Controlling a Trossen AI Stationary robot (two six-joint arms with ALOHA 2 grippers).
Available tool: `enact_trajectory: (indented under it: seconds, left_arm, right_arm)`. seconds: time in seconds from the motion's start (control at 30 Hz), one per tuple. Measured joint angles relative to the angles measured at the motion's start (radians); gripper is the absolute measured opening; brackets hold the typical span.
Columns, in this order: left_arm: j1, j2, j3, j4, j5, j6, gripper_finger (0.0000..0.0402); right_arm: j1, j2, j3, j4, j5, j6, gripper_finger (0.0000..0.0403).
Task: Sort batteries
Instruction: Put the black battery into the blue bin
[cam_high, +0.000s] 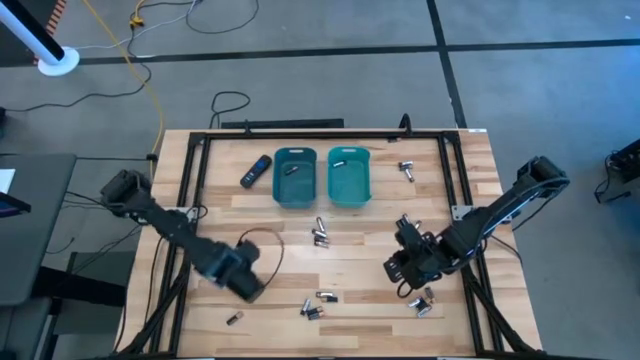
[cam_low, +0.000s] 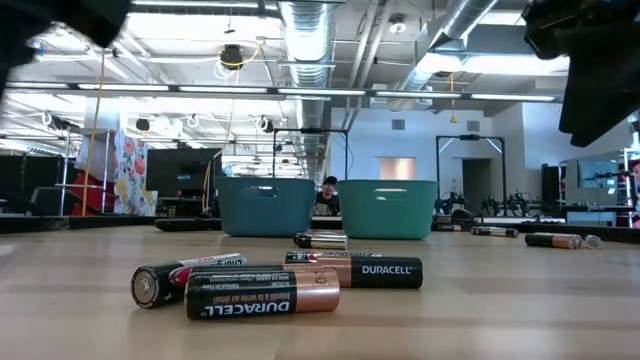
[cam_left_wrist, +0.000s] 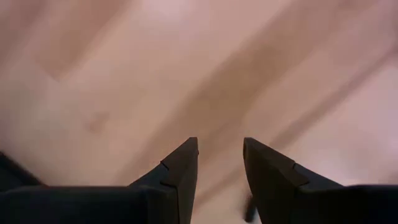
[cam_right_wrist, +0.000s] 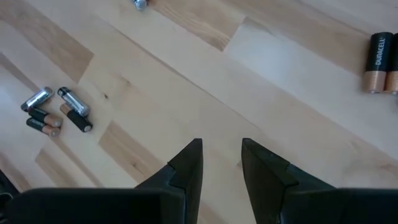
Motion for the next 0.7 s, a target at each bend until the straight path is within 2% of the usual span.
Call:
enact_trajectory:
  seconds: [0.13, 0.3, 0.53, 0.7]
  left_arm:
    - [-0.084, 0.001, -0.036, 0.099, 0.0, -0.132, 0.0123]
    - [-0.148, 0.001, -0.054, 0.123, 0.008, -0.253, 0.0123]
    - [-0.204, 0.002, -0.075, 0.195, 0.03, -0.312, 0.0123]
    - [-0.21, 0.024, -0.075, 0.211, 0.031, -0.299, 0.0123]
  right_arm:
    - [0.011, 0.0, 0.0, 0.001, 0.0, -0.02, 0.0128]
    - [0.012, 0.0, 0.0, 0.001, 0.0, -0.025, 0.0128]
    - [0.012, 0.0, 0.0, 0.003, 0.0, -0.049, 0.0128]
    - [0.012, 0.0, 0.0, 0.002, 0.0, -0.05, 0.0128]
